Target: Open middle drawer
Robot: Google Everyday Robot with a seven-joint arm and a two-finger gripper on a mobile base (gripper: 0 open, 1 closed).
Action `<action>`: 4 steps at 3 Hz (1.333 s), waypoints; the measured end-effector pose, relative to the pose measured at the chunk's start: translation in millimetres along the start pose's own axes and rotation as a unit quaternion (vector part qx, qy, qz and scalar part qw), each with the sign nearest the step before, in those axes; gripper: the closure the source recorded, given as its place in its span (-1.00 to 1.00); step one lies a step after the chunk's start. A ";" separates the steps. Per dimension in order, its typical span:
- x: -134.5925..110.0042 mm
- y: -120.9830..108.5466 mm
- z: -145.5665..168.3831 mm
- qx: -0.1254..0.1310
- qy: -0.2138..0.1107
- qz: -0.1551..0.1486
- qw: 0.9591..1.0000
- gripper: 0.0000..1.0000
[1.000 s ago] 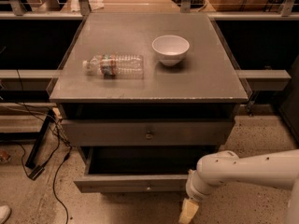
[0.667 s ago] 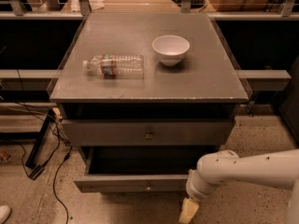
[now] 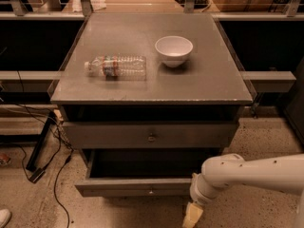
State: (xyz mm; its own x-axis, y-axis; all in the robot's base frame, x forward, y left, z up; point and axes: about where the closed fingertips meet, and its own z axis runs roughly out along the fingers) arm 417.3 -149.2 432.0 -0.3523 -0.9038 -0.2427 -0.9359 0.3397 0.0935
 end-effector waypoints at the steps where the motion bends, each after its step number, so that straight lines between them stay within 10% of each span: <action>1: -1.4 -2.6 -1.7 0.000 0.000 0.000 1.000 -1.00; 4: -0.7 -4.2 -3.8 -0.003 0.001 0.005 1.000 -1.00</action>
Offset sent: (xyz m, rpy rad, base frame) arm -0.1459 -0.0448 -0.0077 -0.0050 0.1533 -0.1629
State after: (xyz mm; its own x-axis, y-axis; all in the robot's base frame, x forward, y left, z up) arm 421.5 -151.0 435.5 -0.3619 -0.9011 -0.2390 -0.9322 0.3477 0.1009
